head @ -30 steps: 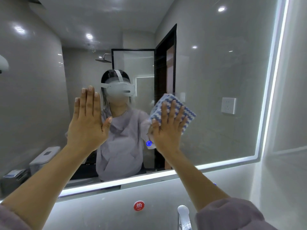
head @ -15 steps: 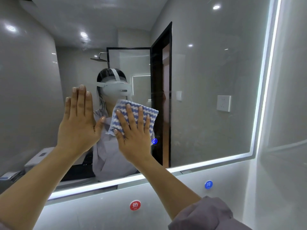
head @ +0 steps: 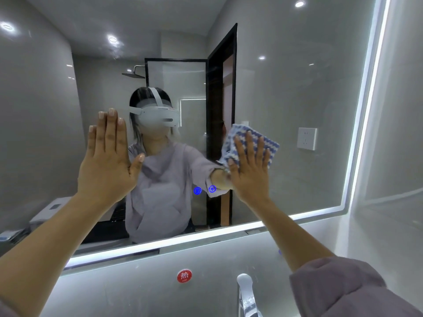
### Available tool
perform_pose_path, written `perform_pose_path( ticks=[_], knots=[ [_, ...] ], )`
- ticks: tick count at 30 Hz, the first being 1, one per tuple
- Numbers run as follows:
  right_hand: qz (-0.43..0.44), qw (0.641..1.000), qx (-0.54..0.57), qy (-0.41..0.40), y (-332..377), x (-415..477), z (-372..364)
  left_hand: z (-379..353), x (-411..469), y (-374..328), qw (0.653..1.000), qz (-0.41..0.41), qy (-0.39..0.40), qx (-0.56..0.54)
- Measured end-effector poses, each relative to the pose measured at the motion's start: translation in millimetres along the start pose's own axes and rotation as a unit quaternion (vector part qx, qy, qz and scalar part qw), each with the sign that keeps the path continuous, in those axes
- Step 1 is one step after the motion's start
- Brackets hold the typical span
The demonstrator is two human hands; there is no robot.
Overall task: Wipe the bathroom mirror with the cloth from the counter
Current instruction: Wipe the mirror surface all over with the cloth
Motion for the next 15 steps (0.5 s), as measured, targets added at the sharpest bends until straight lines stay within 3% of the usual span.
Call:
perform_pose_path(
  ticks=[6,9,15],
  knots=[
    [-0.098,0.995,-0.002,0.007,-21.1,13.2,5.8,-1.0,0.7,-1.2,1.0,0.001,-0.006,-0.002],
    [-0.07,0.996,-0.009,0.061,-21.1,8.4,10.5,-1.6,1.0,-1.9,1.0,0.002,-0.006,0.0],
    [-0.036,0.996,-0.005,0.083,-14.0,-20.9,2.6,-3.0,0.8,-1.5,1.0,0.006,-0.002,-0.009]
  ],
)
Point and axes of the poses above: each hand's wrist, its own x-axis towards the middle knuckle, its own z-axis out of the back of the hand, y = z × x, the point moved 1 cm from there along x, towards the middle knuckle, and after that the axes turned 12 degrees about -x, right-handed, at the moved point
